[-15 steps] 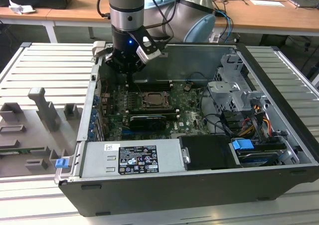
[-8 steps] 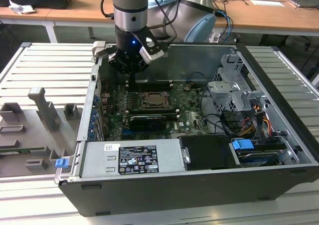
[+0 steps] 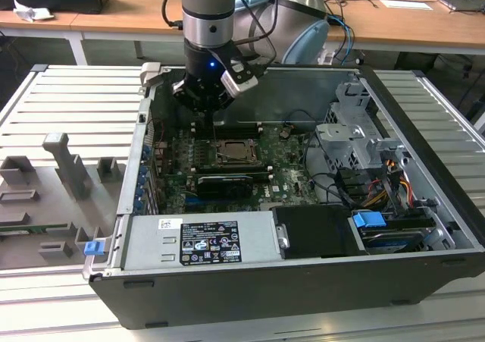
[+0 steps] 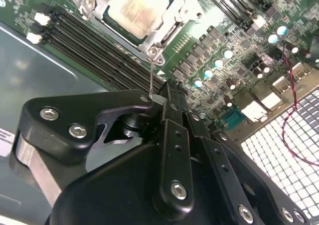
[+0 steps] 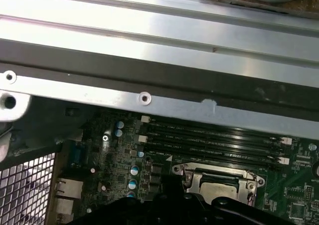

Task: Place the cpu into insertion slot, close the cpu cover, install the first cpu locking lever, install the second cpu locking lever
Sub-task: 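Install the first cpu locking lever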

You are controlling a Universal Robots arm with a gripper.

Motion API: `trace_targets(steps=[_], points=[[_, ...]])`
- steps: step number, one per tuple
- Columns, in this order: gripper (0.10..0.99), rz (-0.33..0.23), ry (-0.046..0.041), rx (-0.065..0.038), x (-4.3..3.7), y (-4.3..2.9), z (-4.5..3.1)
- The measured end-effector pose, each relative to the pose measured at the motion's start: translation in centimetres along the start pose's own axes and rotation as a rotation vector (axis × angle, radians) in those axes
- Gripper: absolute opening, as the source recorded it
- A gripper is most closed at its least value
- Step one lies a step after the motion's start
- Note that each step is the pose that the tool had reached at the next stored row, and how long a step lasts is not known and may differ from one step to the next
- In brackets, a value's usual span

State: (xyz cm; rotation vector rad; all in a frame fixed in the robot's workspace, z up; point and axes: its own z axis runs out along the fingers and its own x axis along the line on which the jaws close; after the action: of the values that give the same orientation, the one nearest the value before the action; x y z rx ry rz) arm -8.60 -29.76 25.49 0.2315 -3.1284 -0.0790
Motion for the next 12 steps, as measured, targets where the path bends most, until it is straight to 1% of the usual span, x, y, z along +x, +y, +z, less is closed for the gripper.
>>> trace_targets(steps=[6,12], points=[[0.106,0.006,-0.0002,0.0,-0.83,-0.13,0.02],[0.106,0.019,-0.001,0.0,-1.92,-0.29,0.04]])
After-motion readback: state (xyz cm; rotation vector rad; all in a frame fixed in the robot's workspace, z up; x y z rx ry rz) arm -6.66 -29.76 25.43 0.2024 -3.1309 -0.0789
